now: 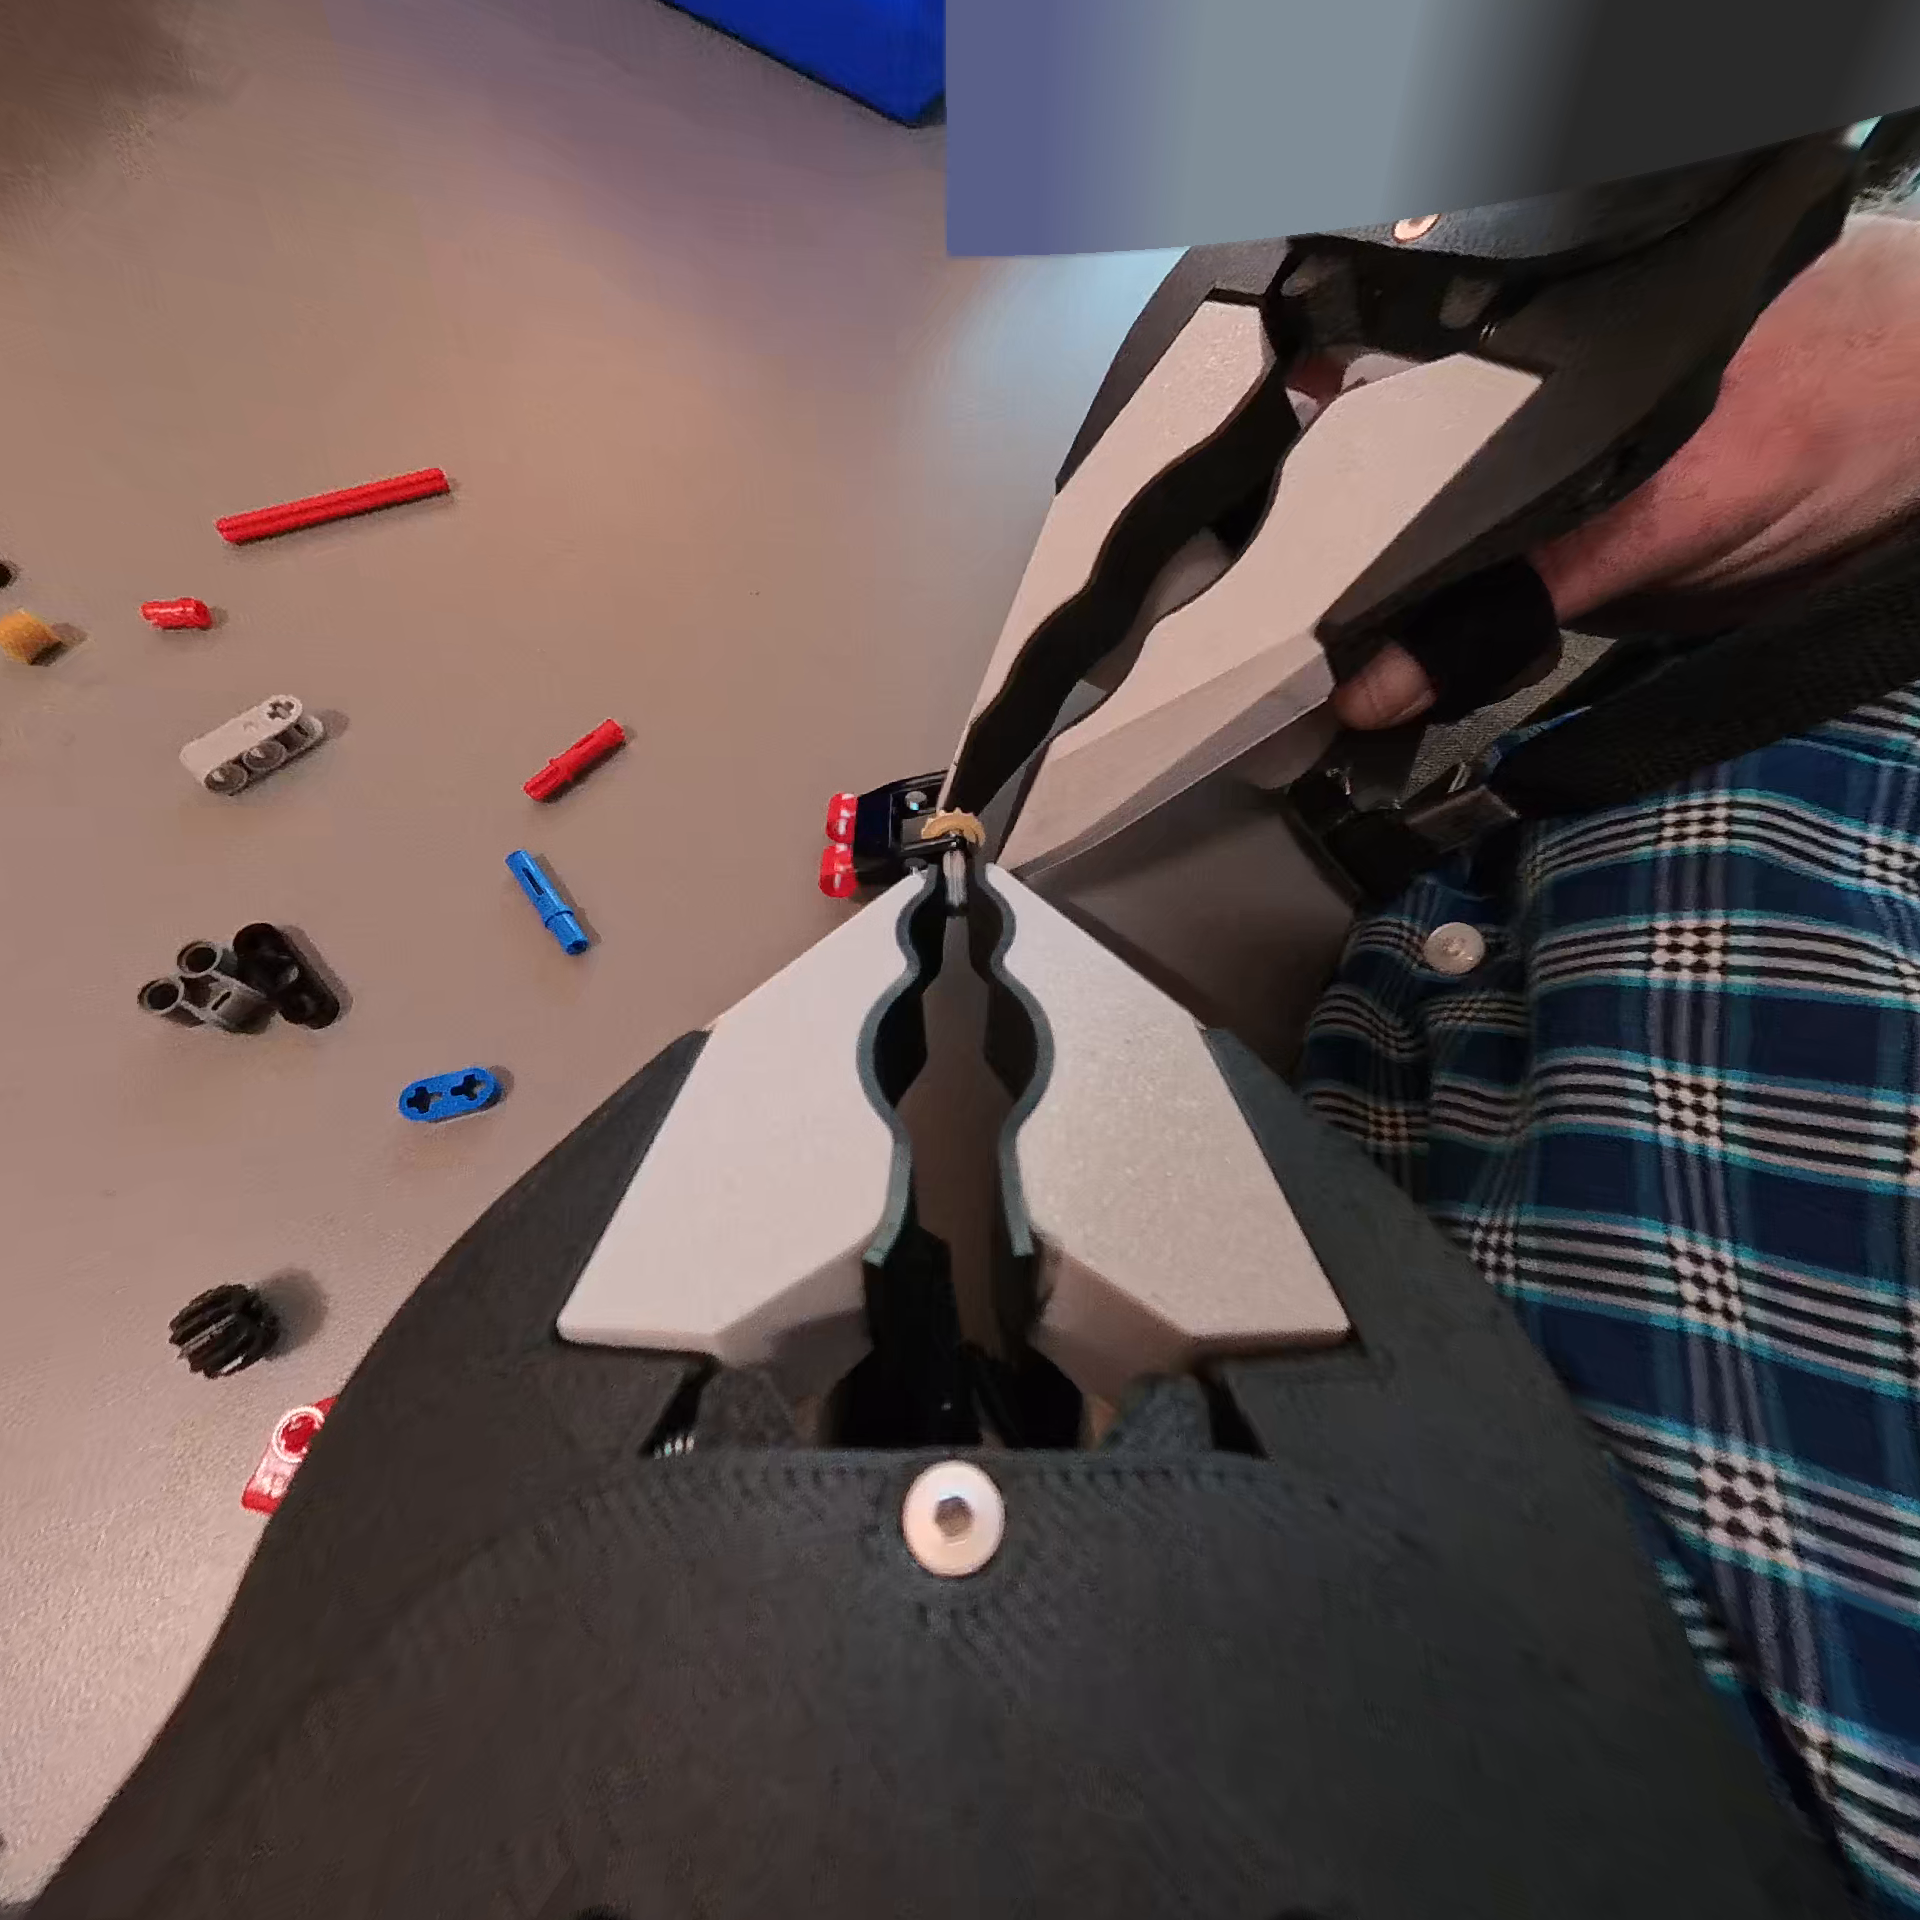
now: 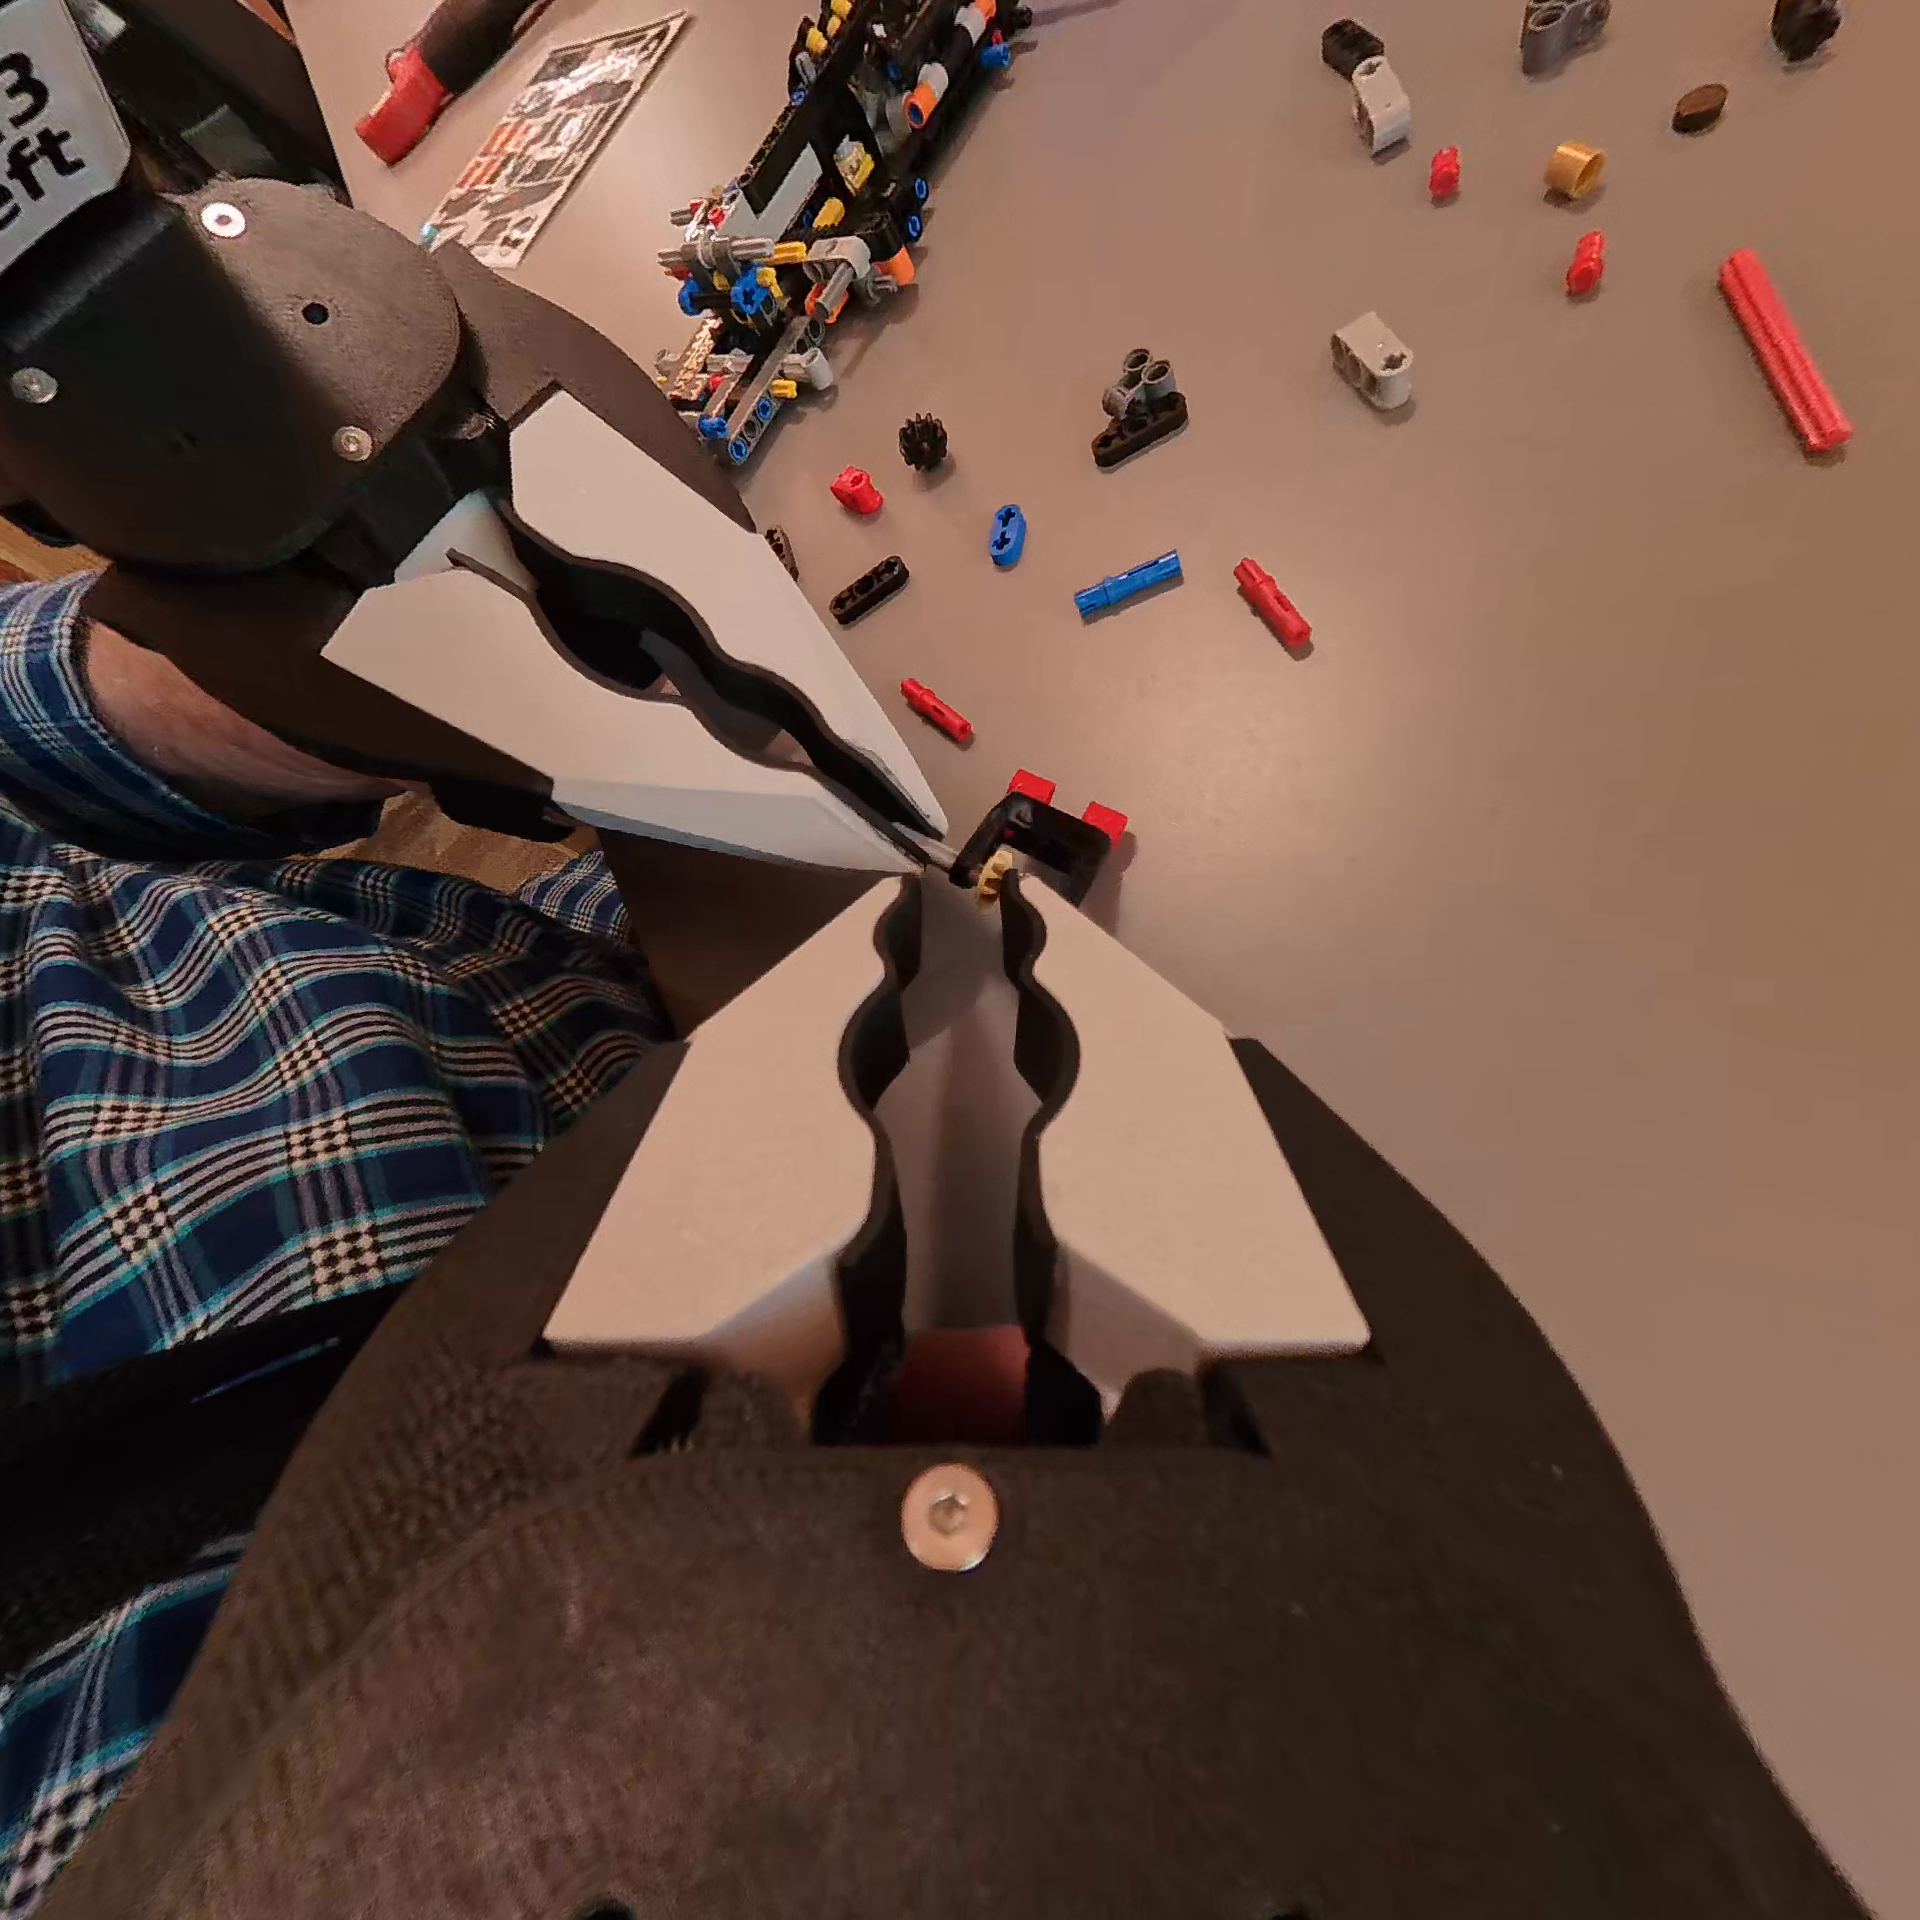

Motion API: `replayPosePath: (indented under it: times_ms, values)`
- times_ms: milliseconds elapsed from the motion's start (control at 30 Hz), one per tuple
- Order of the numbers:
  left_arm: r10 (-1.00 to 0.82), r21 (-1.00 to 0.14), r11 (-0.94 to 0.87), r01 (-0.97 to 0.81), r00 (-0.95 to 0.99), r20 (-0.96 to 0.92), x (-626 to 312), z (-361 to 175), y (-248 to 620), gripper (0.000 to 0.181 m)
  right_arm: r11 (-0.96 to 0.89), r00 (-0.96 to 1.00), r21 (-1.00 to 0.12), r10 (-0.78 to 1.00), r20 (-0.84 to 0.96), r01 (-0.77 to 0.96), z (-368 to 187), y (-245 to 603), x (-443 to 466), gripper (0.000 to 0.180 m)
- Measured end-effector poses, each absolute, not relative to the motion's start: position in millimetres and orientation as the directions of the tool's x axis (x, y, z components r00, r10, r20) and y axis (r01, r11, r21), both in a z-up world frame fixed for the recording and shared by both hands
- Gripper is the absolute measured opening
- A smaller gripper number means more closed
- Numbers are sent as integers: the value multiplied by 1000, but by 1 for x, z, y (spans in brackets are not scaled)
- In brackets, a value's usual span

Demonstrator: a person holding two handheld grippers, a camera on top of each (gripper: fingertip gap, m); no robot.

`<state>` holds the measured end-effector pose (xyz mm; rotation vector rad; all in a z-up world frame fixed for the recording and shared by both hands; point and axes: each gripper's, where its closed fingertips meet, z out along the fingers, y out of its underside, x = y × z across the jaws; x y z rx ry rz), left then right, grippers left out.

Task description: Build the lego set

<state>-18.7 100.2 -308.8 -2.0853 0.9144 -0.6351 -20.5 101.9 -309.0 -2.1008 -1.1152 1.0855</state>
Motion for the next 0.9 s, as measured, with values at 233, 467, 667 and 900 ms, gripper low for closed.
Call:
replayPosePath:
  times_ms: [233,467,667,900]
  values:
    - [-770,-789,-443,-425,632,92,-20,-311,101,2,-534,361,-723,841,-403,438,-312,101,-22,12]
    - [-763,-782,-444,-438,642,73,-20,-314,102,2,-577,400,-701,810,-428,418,-314,102,-22,11]
    - [-765,-773,-429,-468,643,36,-20,-316,102,2,-646,442,-665,755,-483,376,-317,102,-21,11]
    - [-763,-763,-430,-483,646,20,-20,-319,102,2,-684,465,-640,721,-515,351,-319,102,-22,10]
